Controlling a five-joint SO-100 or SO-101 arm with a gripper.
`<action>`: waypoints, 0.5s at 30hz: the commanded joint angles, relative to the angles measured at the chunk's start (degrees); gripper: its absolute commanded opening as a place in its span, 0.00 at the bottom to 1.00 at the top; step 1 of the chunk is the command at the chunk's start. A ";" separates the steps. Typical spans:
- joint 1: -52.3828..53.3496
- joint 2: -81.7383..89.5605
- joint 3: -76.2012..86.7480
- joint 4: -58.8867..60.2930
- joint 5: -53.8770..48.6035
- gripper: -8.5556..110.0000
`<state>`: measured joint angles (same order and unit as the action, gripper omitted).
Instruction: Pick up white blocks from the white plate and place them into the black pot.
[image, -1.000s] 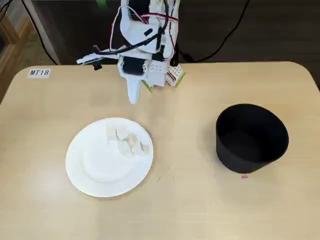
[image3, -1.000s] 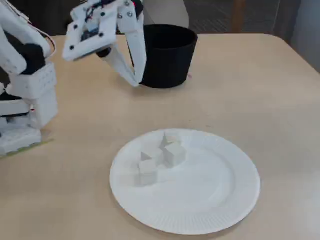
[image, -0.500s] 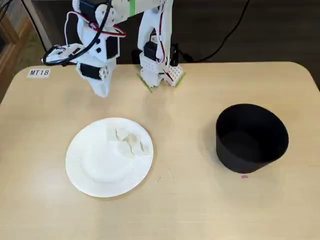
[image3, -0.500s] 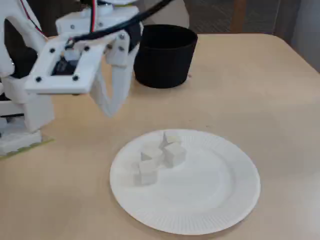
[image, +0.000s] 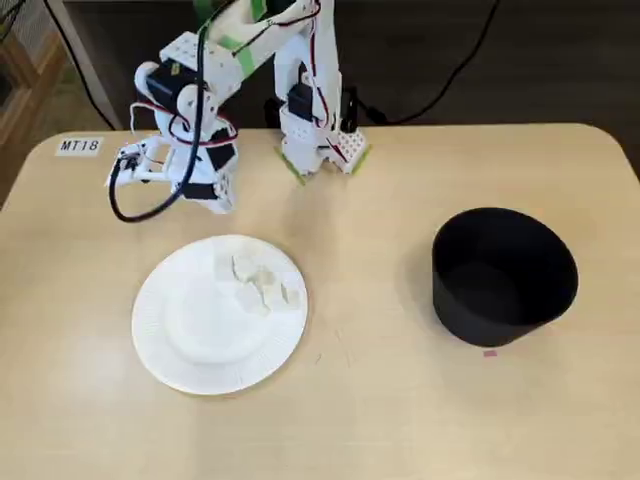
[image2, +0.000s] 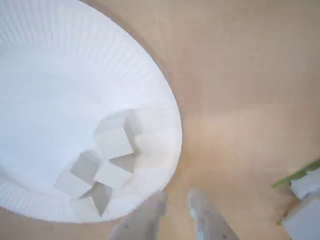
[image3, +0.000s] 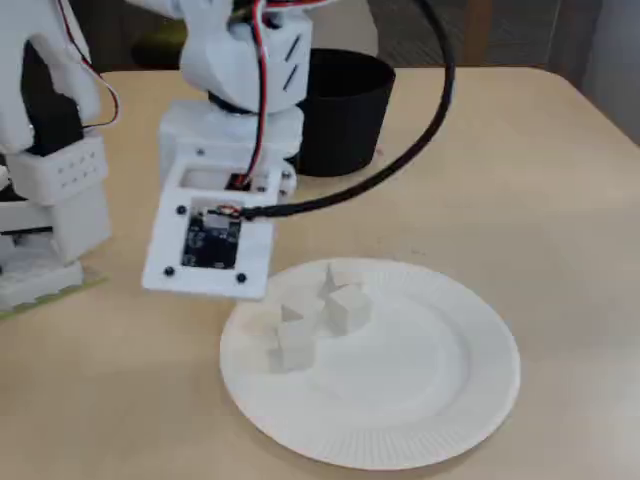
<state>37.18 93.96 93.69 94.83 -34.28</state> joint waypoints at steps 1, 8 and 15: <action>0.53 0.09 -1.67 0.00 -0.97 0.29; 1.14 -3.52 -2.11 -0.97 -1.85 0.36; 1.67 -5.71 -2.29 -4.04 -2.11 0.40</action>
<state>37.79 88.15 93.69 91.67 -36.12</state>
